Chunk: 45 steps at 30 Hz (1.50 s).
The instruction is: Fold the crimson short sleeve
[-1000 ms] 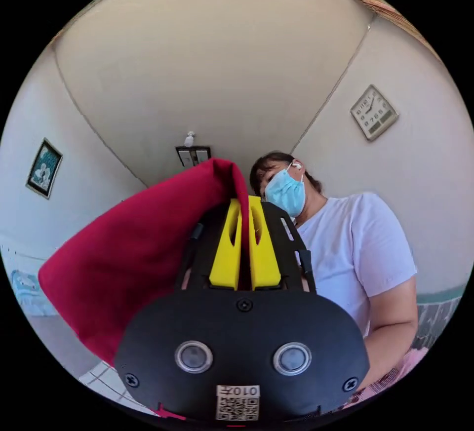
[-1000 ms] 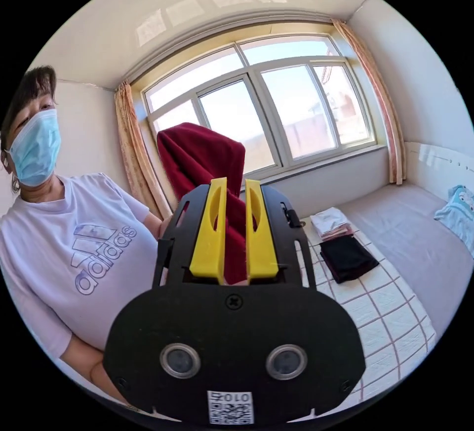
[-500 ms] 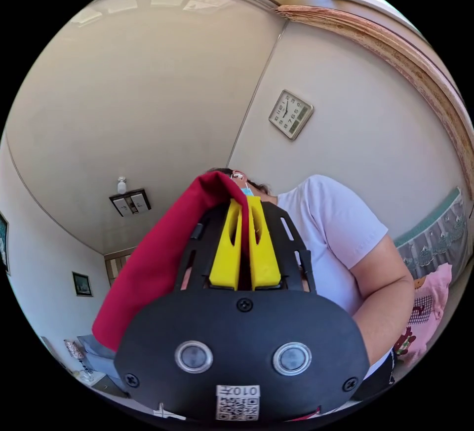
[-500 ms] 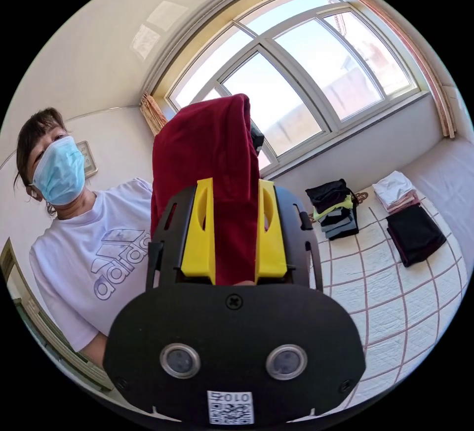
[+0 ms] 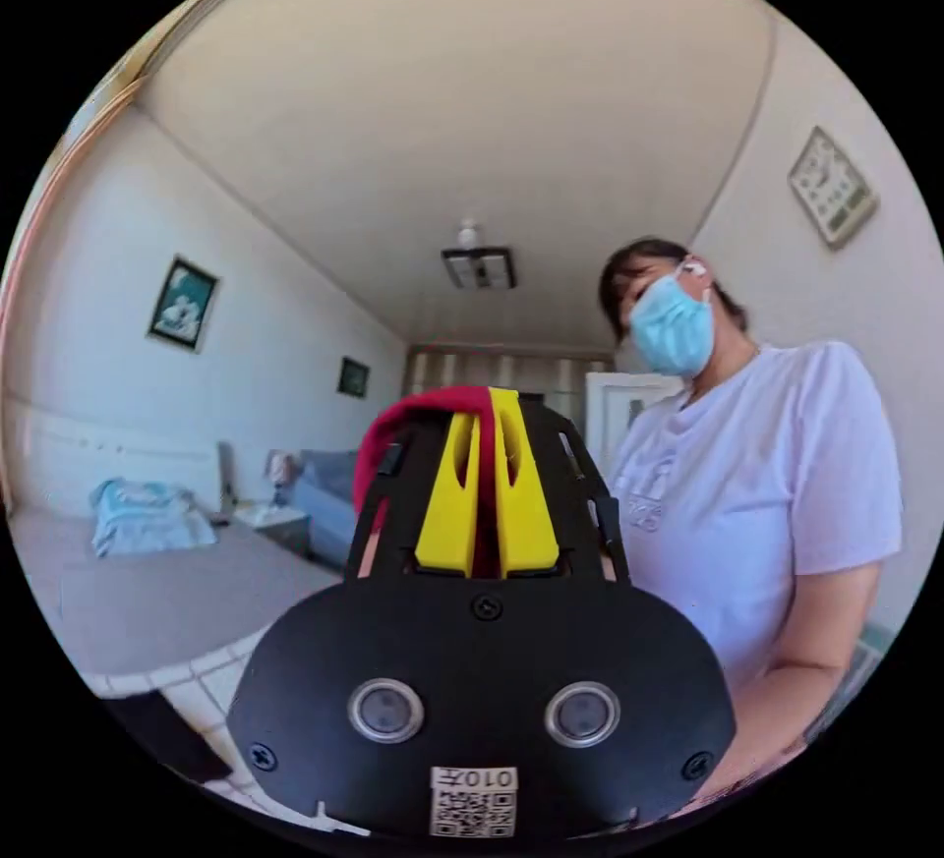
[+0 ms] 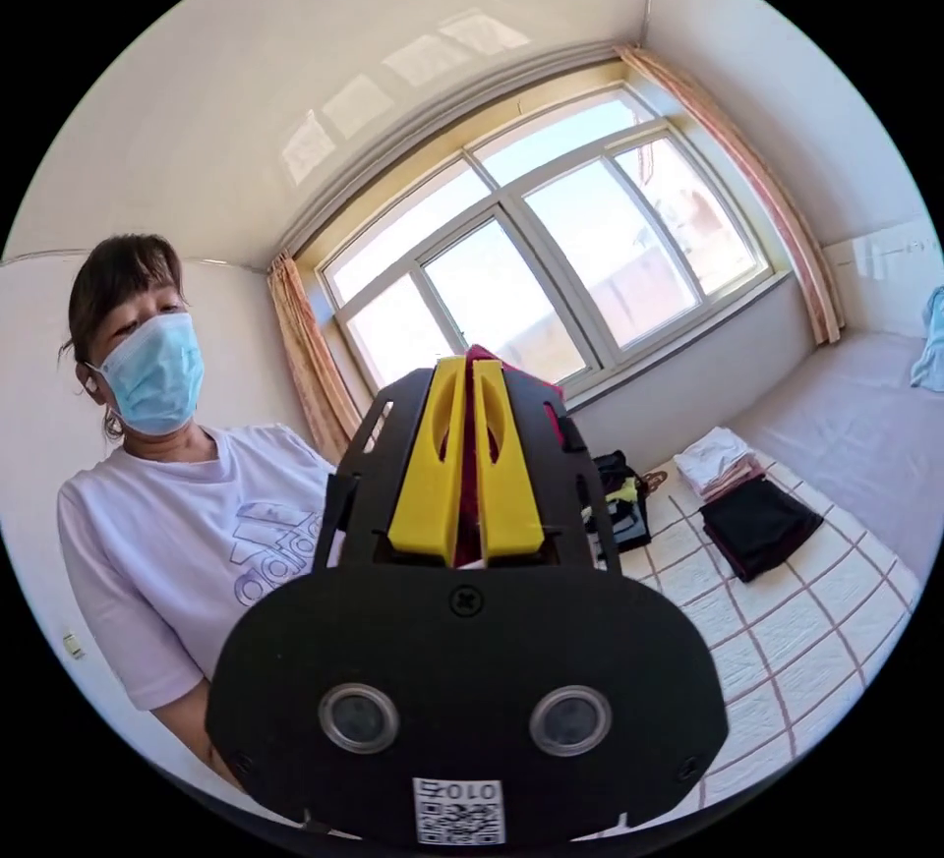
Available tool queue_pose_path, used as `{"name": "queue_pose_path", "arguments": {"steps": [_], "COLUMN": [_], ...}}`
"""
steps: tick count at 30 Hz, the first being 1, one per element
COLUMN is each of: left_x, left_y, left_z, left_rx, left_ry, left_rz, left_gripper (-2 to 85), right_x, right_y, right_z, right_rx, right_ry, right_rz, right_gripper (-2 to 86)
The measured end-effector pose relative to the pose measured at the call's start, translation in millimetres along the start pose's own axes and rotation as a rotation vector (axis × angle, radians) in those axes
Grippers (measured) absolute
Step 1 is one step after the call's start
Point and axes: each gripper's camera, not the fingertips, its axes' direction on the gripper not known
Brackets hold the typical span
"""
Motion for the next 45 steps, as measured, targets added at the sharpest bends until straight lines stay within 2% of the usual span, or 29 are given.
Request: {"name": "queue_pose_path", "arguments": {"steps": [2, 6, 8, 13, 17, 21, 28, 31, 34, 36, 37, 39, 41, 43, 45], "left_x": [-5.8, 10.1, 18.6, 36.9, 67.2, 80.1, 80.6, 61.8, 29.2, 1.0, -6.3, -40.3, -64.7, -84.6, -92.6], "left_y": [23.2, 63.7, 71.9, 44.7, 0.5, -24.7, -25.6, -25.2, -27.2, -28.8, -28.8, -25.0, -18.5, -12.3, -9.4], "left_z": [1.6, 25.2, 34.6, 42.9, 72.6, 109.5, 164.2, 163.0, 152.6, 140.9, 137.2, 122.7, 109.2, 93.5, 66.7], "left_rx": [-0.168, -0.491, -0.577, -0.496, -0.458, -0.416, -0.611, -0.630, -0.626, -0.564, -0.528, -0.337, -0.151, 0.018, 0.176], "left_ry": [-0.208, -0.378, -0.419, -0.465, -0.572, -0.502, -0.544, -0.445, -0.182, 0.062, 0.118, 0.316, 0.384, 0.406, 0.279], "left_rz": [-0.063, 0.006, 0.068, 0.100, 0.198, 0.225, 0.406, 0.349, 0.199, 0.078, 0.044, -0.136, -0.257, -0.341, -0.354], "left_gripper": [1.5, 1.5, 1.9, 5.2, 8.1, 8.1, 1.9, 0.7, 0.2, 0.0, 0.0, -0.1, -0.1, -0.1, -0.1], "right_x": [-12.1, -36.4, -39.2, -39.7, -46.8, -64.3, -89.9, -93.2, -92.6, -91.1, -88.0, -80.2, -75.9, -80.8, -91.5], "right_y": [-11.3, -35.9, -42.6, -57.7, -66.0, -64.4, -55.6, -47.0, -43.2, -42.5, -42.1, -41.7, -39.3, -34.8, -33.8], "right_z": [-14.9, 1.1, 14.7, 35.0, 47.2, 65.7, 49.2, 34.8, 26.3, 23.6, 21.4, 18.6, 17.1, 9.4, 1.6], "right_rx": [0.032, -0.094, -0.154, -0.148, -0.180, -0.239, -0.274, -0.251, -0.249, -0.231, -0.204, -0.149, -0.075, 0.011, 0.035], "right_ry": [0.041, 0.178, 0.187, 0.105, 0.074, 0.034, 0.140, 0.165, 0.145, 0.118, 0.096, 0.030, -0.013, 0.043, 0.062], "right_rz": [-0.037, -0.119, -0.142, -0.137, -0.144, -0.180, -0.189, -0.162, -0.140, -0.137, -0.130, -0.098, -0.085, -0.079, -0.094], "right_gripper": [3.2, 3.0, 3.0, 3.1, 3.1, 3.2, 3.3, 3.2, 3.0, 3.0, 3.1, 3.6, 4.1, 5.9, 7.4]}}
